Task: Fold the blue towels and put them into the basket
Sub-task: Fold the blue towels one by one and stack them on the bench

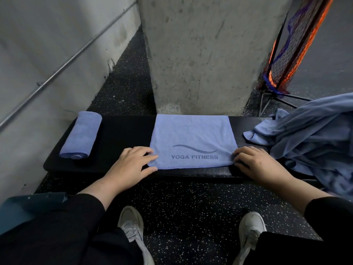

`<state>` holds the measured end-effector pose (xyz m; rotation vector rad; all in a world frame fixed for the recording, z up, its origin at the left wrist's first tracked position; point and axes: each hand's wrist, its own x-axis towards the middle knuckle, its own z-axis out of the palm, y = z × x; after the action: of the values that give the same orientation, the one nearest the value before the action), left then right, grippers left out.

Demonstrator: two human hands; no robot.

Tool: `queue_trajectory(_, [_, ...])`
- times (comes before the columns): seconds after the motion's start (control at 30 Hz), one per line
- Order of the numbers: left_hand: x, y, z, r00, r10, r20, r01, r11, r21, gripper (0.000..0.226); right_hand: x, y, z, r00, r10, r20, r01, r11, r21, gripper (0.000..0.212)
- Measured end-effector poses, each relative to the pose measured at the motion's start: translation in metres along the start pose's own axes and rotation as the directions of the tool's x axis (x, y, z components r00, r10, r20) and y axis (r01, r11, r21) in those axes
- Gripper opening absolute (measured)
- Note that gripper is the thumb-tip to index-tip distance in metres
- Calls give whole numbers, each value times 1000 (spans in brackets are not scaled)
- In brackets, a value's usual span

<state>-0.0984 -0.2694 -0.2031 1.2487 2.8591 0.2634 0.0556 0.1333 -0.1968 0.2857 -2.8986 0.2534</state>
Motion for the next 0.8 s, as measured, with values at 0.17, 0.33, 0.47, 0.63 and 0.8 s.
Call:
queue_trajectory(0.17, [5,-3,2,995,52,-80,-50,998,28,44,8,1,1,999,45,-26,-45,999,-8,18])
queue_trajectory(0.33, [12,0,5,990,42,-133,-40,999,11,31,12,2,1,997,81,5,-81,996,-27,31])
queue_trajectory(0.47, [23,5,-1,998,-36,-49,32,996,-84,23,17,6,6,996,87,-31,-86,996,23,9])
queue_trajectory(0.63, [29,8,-10,996,-93,17,94,984,-148,28,23,-1,-5,999,41,-23,-39,996,82,16])
queue_trajectory(0.8, [24,9,-16,999,-48,-6,47,986,-158,28,25,-10,-21,968,224,114,-243,949,199,28])
